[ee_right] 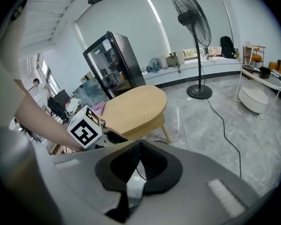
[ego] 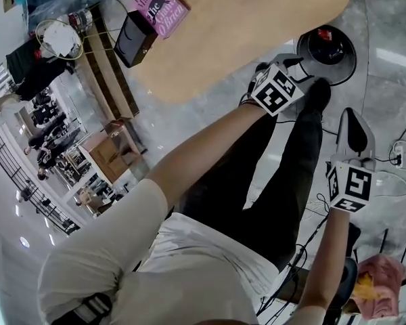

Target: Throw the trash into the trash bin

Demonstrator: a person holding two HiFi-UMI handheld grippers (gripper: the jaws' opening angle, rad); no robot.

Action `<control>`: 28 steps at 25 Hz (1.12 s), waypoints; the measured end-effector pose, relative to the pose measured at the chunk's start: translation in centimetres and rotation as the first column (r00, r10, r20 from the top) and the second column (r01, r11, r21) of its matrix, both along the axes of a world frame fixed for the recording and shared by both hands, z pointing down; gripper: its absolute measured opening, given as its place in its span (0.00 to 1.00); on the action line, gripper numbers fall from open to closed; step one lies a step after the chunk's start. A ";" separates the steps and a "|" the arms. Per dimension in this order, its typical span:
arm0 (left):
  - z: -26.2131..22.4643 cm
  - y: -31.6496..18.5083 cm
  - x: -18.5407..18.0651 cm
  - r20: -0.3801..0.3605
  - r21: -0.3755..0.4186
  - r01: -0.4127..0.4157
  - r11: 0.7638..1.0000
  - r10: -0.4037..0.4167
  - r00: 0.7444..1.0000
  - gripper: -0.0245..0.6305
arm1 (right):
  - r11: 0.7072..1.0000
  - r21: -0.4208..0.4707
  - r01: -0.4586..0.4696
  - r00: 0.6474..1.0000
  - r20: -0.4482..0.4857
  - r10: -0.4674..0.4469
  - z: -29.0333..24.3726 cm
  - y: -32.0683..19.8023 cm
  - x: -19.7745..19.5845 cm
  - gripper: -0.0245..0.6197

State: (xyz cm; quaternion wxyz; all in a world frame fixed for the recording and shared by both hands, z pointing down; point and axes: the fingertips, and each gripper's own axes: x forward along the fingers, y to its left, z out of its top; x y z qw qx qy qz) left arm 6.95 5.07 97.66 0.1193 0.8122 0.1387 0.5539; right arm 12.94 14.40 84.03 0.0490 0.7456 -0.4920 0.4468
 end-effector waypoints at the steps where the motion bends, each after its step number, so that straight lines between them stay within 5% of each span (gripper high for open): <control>1: -1.2 -0.1 -0.1 -0.011 -0.005 0.011 1.000 -0.012 1.000 0.37 | 1.000 0.000 0.013 1.000 -0.010 -0.013 -0.9 -0.3 0.0 0.05; 13: -20.7 -2.4 -0.1 -0.154 -0.014 0.116 0.993 -0.116 0.981 0.37 | 0.993 0.015 0.117 0.988 -0.105 -0.115 -16.5 -2.4 -0.1 0.05; 28: -46.8 -12.0 -1.8 -0.422 0.055 0.315 0.947 -0.264 0.867 0.22 | 0.988 0.122 0.096 0.972 -0.224 -0.067 -37.7 -6.0 2.0 0.05</control>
